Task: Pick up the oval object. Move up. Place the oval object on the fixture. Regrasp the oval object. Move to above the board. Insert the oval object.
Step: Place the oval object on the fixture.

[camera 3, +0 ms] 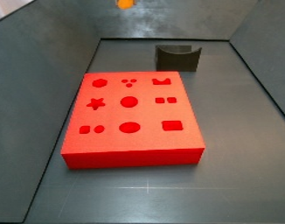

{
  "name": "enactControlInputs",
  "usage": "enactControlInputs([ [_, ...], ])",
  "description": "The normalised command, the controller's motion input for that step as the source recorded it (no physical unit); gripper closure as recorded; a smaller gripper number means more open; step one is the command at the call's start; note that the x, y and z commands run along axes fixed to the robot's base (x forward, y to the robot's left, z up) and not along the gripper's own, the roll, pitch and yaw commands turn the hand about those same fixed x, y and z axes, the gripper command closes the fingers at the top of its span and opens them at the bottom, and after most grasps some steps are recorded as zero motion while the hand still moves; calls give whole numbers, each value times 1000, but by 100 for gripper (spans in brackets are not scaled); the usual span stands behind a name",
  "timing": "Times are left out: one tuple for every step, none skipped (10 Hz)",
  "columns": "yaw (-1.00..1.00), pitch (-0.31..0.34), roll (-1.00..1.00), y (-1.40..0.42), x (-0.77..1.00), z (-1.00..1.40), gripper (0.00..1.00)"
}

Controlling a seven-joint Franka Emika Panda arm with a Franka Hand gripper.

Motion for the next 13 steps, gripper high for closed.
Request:
enactControlInputs([
  [13, 141, -98, -268, 1000, 24, 100],
  [12, 144, -98, -229, 1000, 21, 100],
  [11, 147, -98, -212, 1000, 21, 100],
  [14, 143, -95, -183, 1000, 17, 100],
  [-145, 26, -1000, 429, 1000, -75, 100],
  [-154, 31, -1000, 488, 1000, -79, 100],
  [-157, 34, -1000, 459, 1000, -71, 100],
  [-154, 49, -1000, 361, 1000, -54, 100],
  [-152, 62, -1000, 300, 1000, -43, 100],
  [-153, 63, -1000, 254, 1000, -46, 100],
  [-154, 61, -1000, 211, 1000, -42, 100],
  [-156, 61, -1000, 176, 1000, -38, 100],
  [-158, 59, -1000, 157, 1000, -37, 100],
])
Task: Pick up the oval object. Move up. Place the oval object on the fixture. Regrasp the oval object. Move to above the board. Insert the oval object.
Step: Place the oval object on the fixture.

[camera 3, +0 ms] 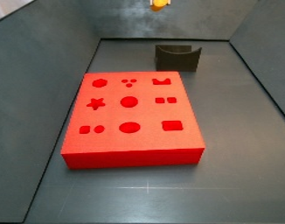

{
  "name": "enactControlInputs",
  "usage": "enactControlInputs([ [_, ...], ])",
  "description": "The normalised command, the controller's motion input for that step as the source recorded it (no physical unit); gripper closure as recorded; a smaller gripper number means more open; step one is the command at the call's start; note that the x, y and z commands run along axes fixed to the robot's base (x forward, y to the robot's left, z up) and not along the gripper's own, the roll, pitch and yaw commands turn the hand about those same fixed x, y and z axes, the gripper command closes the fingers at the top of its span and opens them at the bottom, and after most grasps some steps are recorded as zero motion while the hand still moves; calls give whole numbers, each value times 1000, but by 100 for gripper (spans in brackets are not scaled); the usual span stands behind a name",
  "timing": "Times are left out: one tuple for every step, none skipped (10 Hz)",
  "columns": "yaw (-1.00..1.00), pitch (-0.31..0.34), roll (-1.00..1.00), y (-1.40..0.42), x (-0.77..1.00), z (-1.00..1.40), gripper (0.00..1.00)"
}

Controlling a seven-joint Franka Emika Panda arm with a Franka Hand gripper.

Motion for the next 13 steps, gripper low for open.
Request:
enactControlInputs([
  [-167, 53, -1000, 110, 934, -32, 100],
  [-173, 48, -1000, 82, 848, -30, 100],
  [-158, 36, -874, 67, 759, -28, 100],
  [-146, 27, -770, 62, 703, -25, 100],
  [-119, 14, -506, 56, 556, -26, 100],
  [-110, 9, -398, 54, 500, -24, 100],
  [-91, 9, -232, 37, 382, -16, 100],
  [-76, 11, -178, 37, 247, -14, 100],
  [-10, 294, -1000, 134, 164, -1000, 100],
  [-10, 294, -1000, 137, 136, -1000, 100],
  [-88, 298, -972, 143, 147, -1000, 100],
  [-186, 256, -728, 139, 165, -1000, 100],
  [-217, 229, -622, 140, 167, -1000, 100],
])
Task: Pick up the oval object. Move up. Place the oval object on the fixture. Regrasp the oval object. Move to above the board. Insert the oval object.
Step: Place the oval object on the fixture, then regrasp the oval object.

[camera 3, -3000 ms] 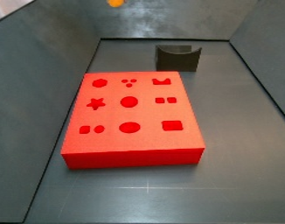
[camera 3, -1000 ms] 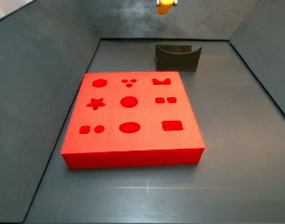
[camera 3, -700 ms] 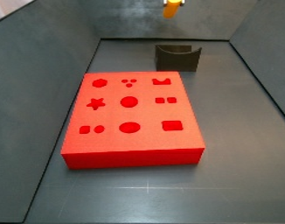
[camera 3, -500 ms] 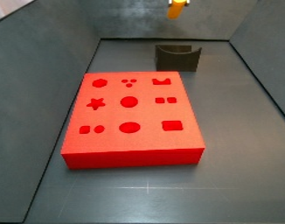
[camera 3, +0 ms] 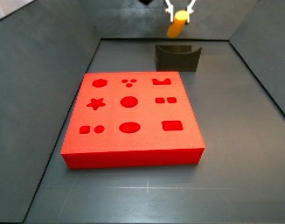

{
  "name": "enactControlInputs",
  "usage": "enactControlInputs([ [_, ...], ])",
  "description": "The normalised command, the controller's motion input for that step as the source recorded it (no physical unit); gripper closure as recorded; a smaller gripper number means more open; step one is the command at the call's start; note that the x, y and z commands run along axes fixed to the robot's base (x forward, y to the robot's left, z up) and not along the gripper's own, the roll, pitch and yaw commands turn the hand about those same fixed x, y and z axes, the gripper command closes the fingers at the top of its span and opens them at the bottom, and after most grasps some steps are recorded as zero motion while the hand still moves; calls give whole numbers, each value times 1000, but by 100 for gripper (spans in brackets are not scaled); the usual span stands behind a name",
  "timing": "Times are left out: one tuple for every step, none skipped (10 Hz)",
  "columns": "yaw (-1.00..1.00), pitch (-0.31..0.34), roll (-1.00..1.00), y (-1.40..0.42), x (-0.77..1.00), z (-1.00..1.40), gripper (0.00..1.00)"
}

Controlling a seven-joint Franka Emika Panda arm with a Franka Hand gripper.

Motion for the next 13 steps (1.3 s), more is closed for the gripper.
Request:
enactControlInputs([
  [-244, 175, -462, 142, 173, -1000, 100],
  [-256, 107, -269, 138, 184, -1000, 100],
  [-251, 55, -192, 134, 188, -1000, 100],
  [-239, 6, -165, 129, 178, -910, 100],
  [-204, -37, -167, 96, 137, -654, 100],
  [-170, -61, -166, 78, 116, -475, 100],
  [-149, -71, -160, 72, 99, -383, 100],
  [-99, -96, -140, 92, 78, -262, 100],
  [-84, -96, -139, 92, 69, -263, 100],
  [-50, -95, -137, 92, 67, -264, 100],
  [0, 0, 0, 0, 0, 0, 0],
  [-27, -2, -64, 0, 0, 1000, 0],
  [-18, 2, -59, 3, -7, 1000, 0],
])
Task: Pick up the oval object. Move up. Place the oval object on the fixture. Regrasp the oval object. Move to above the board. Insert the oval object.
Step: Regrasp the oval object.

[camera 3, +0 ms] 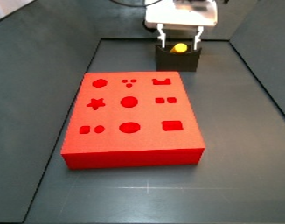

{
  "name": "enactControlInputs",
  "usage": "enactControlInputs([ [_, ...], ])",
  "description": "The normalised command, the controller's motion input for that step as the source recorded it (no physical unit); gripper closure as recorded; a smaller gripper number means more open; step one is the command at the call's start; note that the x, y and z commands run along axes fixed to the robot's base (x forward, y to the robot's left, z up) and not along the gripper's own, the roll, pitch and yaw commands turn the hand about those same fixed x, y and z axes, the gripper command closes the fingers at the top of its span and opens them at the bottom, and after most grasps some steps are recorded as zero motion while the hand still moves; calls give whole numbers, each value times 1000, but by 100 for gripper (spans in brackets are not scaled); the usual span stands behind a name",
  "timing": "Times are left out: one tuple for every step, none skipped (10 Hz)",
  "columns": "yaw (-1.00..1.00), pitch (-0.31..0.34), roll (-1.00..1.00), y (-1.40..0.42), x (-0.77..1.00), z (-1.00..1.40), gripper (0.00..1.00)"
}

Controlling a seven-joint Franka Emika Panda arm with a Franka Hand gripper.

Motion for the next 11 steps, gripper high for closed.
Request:
enactControlInputs([
  [-7, 8, -35, 10, -23, 1000, 0],
  [5, 14, 2, 3, -27, 1000, 0],
  [7, 19, 16, 4, -31, 1000, 0],
  [8, 28, 33, 2, -39, 871, 0],
  [5, 34, 45, 2, -38, 684, 0],
  [4, 47, 52, 4, -35, 443, 0],
  [0, 51, 53, 4, -33, 323, 0],
  [34, 44, 1000, -831, -123, 875, 0],
  [34, 40, 1000, -771, -105, 755, 0],
  [32, 29, 1000, -643, -120, 605, 0],
  [32, 24, 1000, -536, -125, 474, 0],
])
